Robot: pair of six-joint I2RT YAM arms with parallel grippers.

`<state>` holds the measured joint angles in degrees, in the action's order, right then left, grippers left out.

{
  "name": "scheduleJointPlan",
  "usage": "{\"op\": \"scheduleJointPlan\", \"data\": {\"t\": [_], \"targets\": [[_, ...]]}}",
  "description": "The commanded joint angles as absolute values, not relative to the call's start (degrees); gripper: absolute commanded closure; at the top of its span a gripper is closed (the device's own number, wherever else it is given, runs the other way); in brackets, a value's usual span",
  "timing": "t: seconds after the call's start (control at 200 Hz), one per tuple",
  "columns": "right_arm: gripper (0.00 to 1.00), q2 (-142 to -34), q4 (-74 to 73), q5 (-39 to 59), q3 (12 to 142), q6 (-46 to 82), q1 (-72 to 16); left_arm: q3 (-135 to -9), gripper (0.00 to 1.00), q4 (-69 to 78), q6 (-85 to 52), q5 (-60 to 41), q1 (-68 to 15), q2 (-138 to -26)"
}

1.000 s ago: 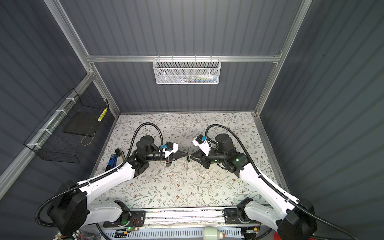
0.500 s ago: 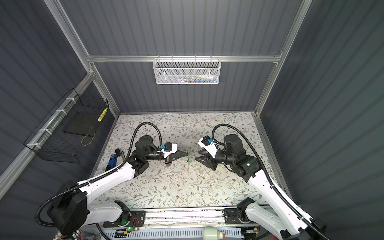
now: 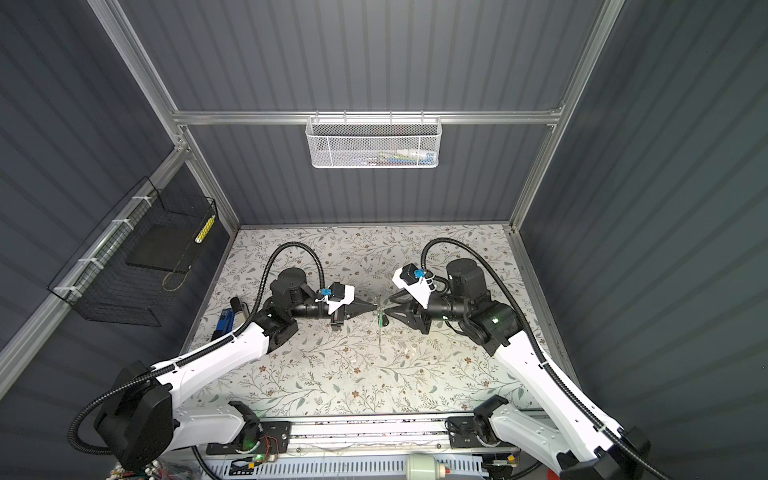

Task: Put the keys on the keyring

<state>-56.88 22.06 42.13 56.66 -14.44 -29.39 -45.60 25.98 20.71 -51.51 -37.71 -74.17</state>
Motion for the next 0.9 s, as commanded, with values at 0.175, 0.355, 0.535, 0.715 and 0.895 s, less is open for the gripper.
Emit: {"op": "scheduleJointPlan", "data": {"t": [0.175, 0.355, 0.535, 0.715, 0.895], "targets": [[0.67, -60.37, 21.80, 41.94, 60.64, -18.54, -31.46, -48.87, 1.00, 23.71, 22.43, -52.75, -38.14, -74.44], [0.72, -61.51, 23.96, 41.22, 60.90, -20.30, -32.05, -49.30, 1.00, 22.74, 22.84, -53.46, -38.23, -74.34], [0.79, -61.94, 23.99, 39.68, 60.73, -21.51, -32.54, -50.01, 1.00, 21.75, 22.85, -54.73, -38.28, -74.55], [0.87, -62.93, 25.74, 36.62, 61.52, -23.74, -33.98, -50.71, 1.00, 20.35, 23.38, -56.30, -38.41, -75.06], [1.00, -61.98, 25.68, 34.86, 60.84, -24.59, -34.51, -51.35, 1.00, 18.54, 24.31, -56.81, -38.41, -74.93]]}}
